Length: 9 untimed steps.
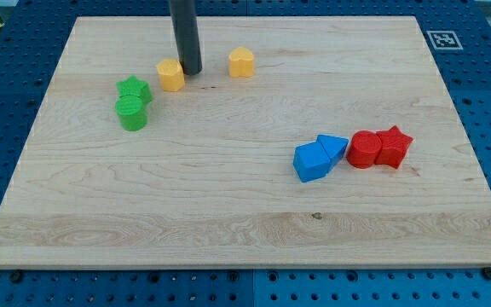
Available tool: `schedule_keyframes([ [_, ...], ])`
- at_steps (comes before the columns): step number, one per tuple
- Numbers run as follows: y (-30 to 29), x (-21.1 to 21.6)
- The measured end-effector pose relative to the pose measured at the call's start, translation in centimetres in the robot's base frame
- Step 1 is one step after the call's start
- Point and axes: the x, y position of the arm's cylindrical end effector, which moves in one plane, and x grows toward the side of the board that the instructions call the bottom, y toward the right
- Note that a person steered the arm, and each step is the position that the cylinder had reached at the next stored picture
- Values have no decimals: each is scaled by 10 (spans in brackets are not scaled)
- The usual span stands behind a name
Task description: Move the hexagon at the top of the green star
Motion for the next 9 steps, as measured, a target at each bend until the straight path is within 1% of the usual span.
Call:
schedule_keyframes([
  [1,12,-1],
  [2,47,21],
  [3,8,31],
  [4,-22,24],
  [5,-21,24],
  [8,-20,1],
  [9,-25,-13],
])
